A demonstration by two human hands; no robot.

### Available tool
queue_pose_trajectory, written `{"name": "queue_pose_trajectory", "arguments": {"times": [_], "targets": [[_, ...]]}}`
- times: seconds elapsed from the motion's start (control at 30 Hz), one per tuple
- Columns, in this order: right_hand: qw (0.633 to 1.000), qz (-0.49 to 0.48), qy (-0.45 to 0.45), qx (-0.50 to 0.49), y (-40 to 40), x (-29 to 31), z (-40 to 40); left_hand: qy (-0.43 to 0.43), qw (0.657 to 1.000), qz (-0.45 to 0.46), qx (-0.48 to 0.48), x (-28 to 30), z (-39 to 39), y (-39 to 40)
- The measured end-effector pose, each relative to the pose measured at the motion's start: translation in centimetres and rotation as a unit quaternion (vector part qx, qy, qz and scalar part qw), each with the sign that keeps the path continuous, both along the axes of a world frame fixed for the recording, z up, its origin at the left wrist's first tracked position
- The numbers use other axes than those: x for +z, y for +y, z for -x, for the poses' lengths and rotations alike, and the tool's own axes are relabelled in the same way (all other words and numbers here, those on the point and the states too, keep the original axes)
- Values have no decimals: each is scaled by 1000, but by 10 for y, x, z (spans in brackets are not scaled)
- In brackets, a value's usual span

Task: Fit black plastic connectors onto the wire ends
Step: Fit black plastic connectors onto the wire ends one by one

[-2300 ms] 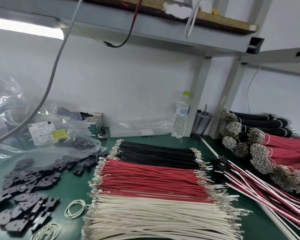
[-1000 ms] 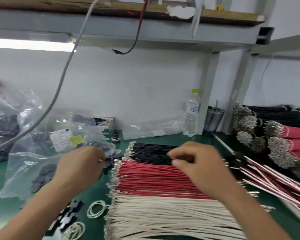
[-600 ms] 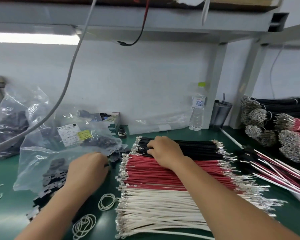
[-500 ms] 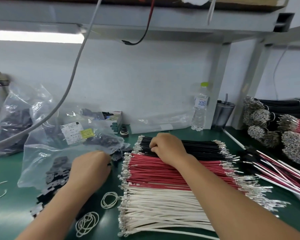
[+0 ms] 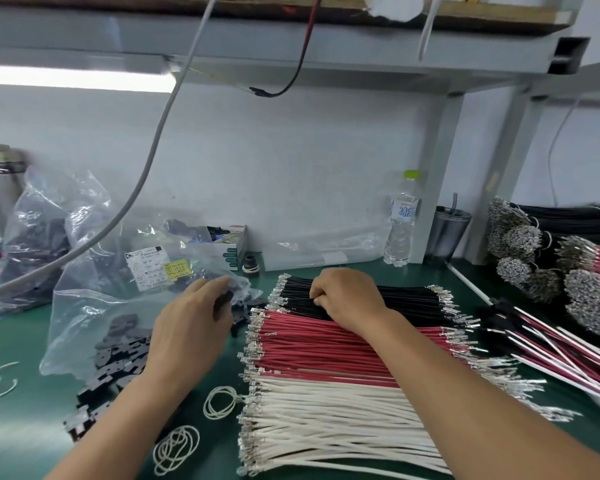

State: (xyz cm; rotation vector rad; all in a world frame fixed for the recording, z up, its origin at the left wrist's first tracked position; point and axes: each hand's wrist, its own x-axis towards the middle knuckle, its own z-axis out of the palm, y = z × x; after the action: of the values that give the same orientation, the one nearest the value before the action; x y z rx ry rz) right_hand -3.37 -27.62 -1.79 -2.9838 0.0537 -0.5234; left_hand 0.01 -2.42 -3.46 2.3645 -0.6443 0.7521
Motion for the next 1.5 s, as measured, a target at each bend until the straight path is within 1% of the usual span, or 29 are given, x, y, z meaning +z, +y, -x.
{"name": "queue_pose_trajectory", "arguments": {"times": [0.1,0.2,0.27,0.33,0.4,0.47,0.53,0.63,0.73,0.87,1.1,1.27,1.37,1.43,1.5], "targets": [[1000,-1,-16,3,-3,11,4,10,999,31,-19,1,2,-1],[998,38,-50,5,-6,28,10,15,997,57,-41,1,6,-2],[989,81,-121,16,-7,42,21,19,995,87,-45,1,6,-1],[972,108,-205,26,-3,47,43,40,991,122,-50,5,7,0],[962,88,-256,40,7,36,74,63,982,155,-86,9,12,-1],[960,46,-271,61,16,19,98,86,969,183,-145,12,20,-6],[961,-1,-270,62,19,7,109,108,956,209,-178,12,27,-12],[958,-56,-274,63,20,3,112,146,942,228,-199,10,34,-17],[955,-116,-260,83,23,-2,109,166,938,228,-201,12,39,-20],[948,-147,-264,96,24,-6,107,185,932,225,-214,12,44,-21],[944,-189,-250,105,25,-4,106,179,933,194,-246,9,44,-22],[947,-207,-212,120,24,-3,106,190,923,209,-261,10,43,-22],[941,-253,-174,142,24,-4,104,205,914,199,-287,10,44,-19],[926,-311,-154,147,23,-4,102,231,902,203,-303,11,45,-18],[917,-341,-149,142,23,-5,102,238,901,202,-302,11,45,-19]]}}
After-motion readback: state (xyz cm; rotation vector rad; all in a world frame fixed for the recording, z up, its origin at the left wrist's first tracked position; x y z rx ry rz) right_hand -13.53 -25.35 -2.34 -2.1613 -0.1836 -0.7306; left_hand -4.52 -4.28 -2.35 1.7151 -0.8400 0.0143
